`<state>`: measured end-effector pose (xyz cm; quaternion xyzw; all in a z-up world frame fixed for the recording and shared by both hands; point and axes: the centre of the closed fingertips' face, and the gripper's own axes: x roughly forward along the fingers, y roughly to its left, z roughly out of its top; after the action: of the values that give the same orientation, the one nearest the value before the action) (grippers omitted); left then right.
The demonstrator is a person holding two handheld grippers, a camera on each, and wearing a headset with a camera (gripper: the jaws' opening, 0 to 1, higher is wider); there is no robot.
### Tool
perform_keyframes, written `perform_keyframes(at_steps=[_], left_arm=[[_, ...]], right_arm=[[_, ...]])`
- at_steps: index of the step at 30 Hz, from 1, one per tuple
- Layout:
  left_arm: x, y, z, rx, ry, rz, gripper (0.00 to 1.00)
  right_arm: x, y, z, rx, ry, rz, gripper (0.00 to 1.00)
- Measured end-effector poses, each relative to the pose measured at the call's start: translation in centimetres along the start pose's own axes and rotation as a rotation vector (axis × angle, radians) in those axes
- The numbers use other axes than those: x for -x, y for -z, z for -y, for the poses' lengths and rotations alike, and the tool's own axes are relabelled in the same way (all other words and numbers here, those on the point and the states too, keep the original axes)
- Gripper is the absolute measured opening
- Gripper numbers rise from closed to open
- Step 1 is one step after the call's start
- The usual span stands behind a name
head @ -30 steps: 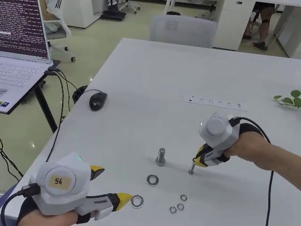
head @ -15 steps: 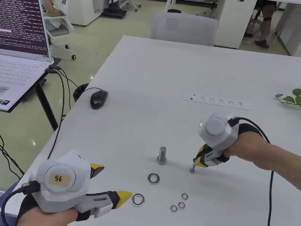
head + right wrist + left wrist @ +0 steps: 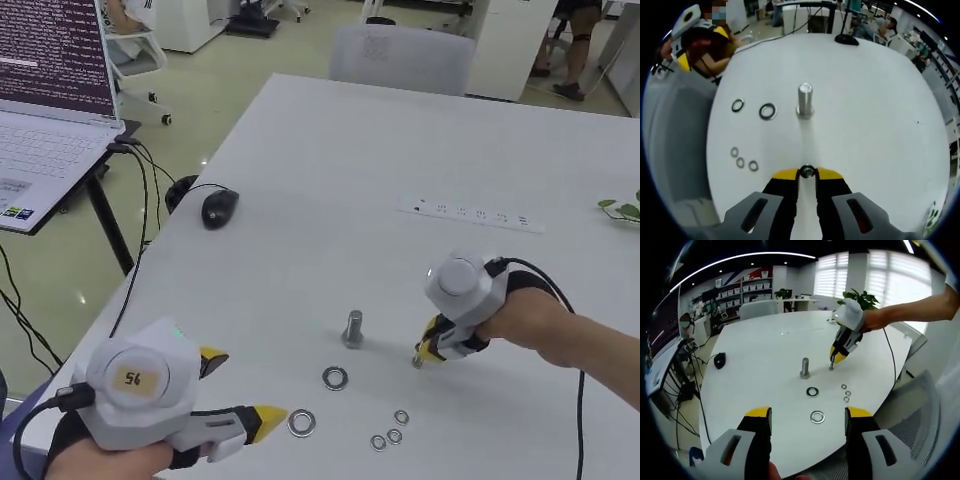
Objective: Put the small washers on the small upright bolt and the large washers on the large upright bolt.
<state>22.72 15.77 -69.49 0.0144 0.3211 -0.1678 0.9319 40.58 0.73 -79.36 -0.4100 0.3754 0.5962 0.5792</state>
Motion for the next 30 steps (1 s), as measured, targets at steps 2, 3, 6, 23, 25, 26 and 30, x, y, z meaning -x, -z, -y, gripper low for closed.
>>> perform_keyframes(at_steps=[2, 3, 6, 23, 25, 26, 30], left_arm=[[0.0, 0.1, 0.0, 0.003, -0.001, -0.001, 0.58], [0.1, 0.2, -0.1, 0.004, -0.001, -0.002, 0.58], [0.2, 0.3, -0.1, 0.004, -0.003, -0.003, 0.58], [0.1, 0.2, -0.2, 0.006, -0.004, -0.002, 0.58], [0.0, 0.2, -0.2, 0.001, -0.002, -0.002, 0.58], [0.0, 0.1, -0.2, 0.001, 0.000, -0.001, 0.58], [-0.1, 0.0, 0.1, -0.002, 0.005, 0.001, 0.58]], right_arm=[[-0.4, 0.1, 0.0, 0.000, -0.001, -0.005, 0.14], [-0.8, 0.4, 0.0, -0.001, -0.005, -0.015, 0.14], [-1.4, 0.7, 0.0, 0.000, -0.007, -0.028, 0.14], [-1.5, 1.2, 0.2, -0.034, -0.001, -0.024, 0.19], [-0.6, 1.4, 0.3, -0.062, 0.013, -0.007, 0.21], [-0.4, 1.8, 0.4, -0.072, 0.021, -0.004, 0.22], [1.0, 3.0, 0.4, -0.115, 0.050, 0.012, 0.25]])
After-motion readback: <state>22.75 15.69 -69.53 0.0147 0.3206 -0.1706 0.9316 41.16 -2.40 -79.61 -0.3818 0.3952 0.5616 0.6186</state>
